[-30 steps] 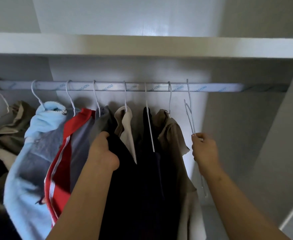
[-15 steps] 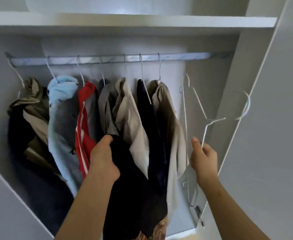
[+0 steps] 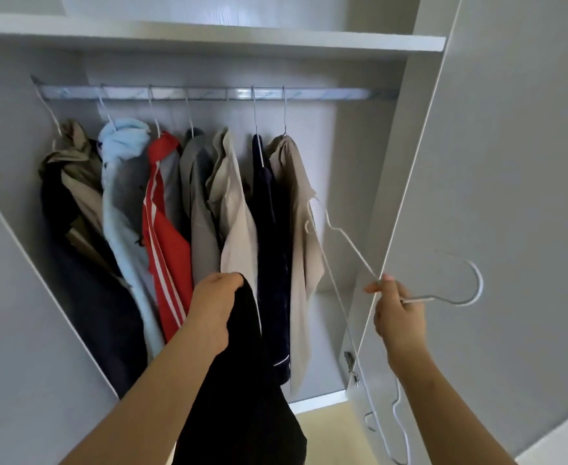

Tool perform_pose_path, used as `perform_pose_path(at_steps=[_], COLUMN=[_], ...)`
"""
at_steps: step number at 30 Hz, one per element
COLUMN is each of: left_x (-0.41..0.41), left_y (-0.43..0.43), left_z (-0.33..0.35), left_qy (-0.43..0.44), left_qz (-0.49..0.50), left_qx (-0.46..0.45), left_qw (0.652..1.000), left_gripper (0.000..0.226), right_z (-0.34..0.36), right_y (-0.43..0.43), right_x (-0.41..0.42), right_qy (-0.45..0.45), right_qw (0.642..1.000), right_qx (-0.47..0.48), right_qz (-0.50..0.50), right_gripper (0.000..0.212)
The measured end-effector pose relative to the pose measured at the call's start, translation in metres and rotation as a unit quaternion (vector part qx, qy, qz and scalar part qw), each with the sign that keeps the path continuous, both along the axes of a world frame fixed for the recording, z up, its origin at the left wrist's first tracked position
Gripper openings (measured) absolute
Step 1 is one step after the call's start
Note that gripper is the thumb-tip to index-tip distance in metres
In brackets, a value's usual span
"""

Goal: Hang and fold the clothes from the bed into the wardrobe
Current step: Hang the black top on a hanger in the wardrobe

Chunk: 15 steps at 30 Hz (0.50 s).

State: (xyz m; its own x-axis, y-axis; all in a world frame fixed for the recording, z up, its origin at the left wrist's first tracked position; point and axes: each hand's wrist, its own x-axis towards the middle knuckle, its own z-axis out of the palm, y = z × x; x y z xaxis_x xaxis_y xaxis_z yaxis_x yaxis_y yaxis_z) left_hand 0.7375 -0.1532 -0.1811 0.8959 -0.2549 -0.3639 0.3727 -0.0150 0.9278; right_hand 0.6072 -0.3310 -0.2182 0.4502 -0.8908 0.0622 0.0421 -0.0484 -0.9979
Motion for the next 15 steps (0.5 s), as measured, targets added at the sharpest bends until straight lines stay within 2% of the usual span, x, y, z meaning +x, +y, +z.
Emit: perform_pose_path(at_steps=[5, 11, 15], left_x=[-0.035, -0.058, -0.064], left_y=[0.000, 0.017, 0.023], left_z=[-0.016, -0.013, -0.001], left_qy=[0.004, 0.007, 0.060], left_qz=[0.010, 0.061, 0.086], left_qx=[0.062, 0.070, 0.030], left_qw=[0.998, 0.996, 0.994], left_gripper=[0.021, 0.011, 0.031], right_z=[0.001, 0.014, 0.022], right_y=[0.010, 0.032, 0.034], right_x=[-0.048, -0.076, -0.091], right_qy=[0.022, -0.003, 0.031], right_qw=[0.993, 0.974, 0.944], right_qx=[-0.038, 0.001, -0.040], right_qz=[0.107, 0.228, 0.326], right_gripper=[0.038, 0.040, 0.041])
